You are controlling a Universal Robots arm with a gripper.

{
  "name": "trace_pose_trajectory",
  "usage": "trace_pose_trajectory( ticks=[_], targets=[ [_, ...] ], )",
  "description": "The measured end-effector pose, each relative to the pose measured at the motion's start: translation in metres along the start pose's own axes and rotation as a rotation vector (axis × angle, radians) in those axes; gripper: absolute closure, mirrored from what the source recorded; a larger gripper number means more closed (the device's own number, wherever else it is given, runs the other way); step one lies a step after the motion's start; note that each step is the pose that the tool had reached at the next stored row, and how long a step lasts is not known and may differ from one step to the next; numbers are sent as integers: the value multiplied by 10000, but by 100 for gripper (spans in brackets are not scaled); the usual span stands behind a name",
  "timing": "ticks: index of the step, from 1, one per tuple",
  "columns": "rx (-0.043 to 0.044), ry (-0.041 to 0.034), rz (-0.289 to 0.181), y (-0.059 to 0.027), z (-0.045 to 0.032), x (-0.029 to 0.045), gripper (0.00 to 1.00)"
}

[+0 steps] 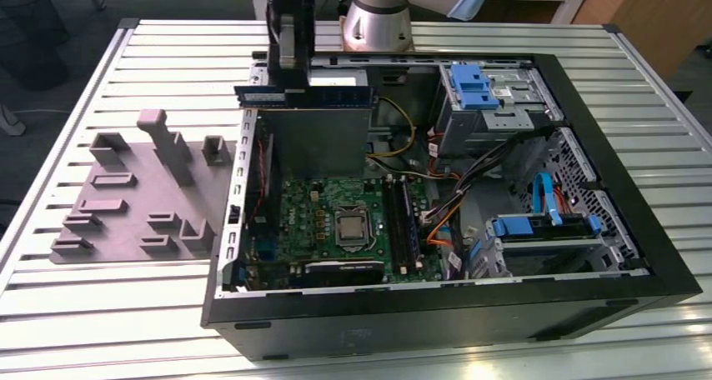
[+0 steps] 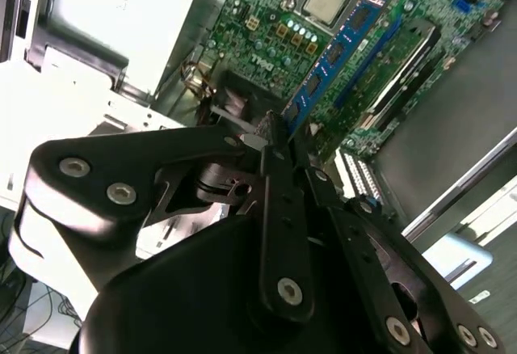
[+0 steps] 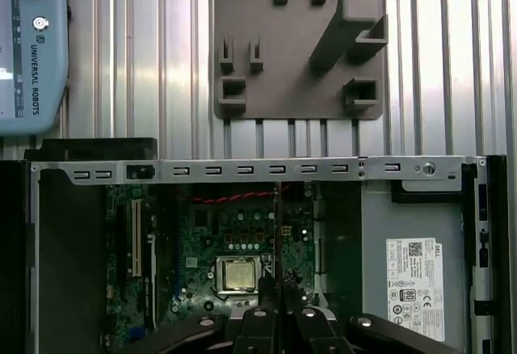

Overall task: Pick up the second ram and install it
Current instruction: 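Pick up the second ram and move it above second insertion slot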

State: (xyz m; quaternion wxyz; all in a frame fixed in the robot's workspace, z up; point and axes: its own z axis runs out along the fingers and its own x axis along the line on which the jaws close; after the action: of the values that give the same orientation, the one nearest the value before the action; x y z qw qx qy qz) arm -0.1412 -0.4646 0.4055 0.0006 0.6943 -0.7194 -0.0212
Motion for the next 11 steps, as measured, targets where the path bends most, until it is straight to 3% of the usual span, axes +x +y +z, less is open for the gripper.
trace_pose_trajectory(
  ticks=[11],
  targets=[
    [0, 0, -1, -352, -11, -13, 86]
  ],
)
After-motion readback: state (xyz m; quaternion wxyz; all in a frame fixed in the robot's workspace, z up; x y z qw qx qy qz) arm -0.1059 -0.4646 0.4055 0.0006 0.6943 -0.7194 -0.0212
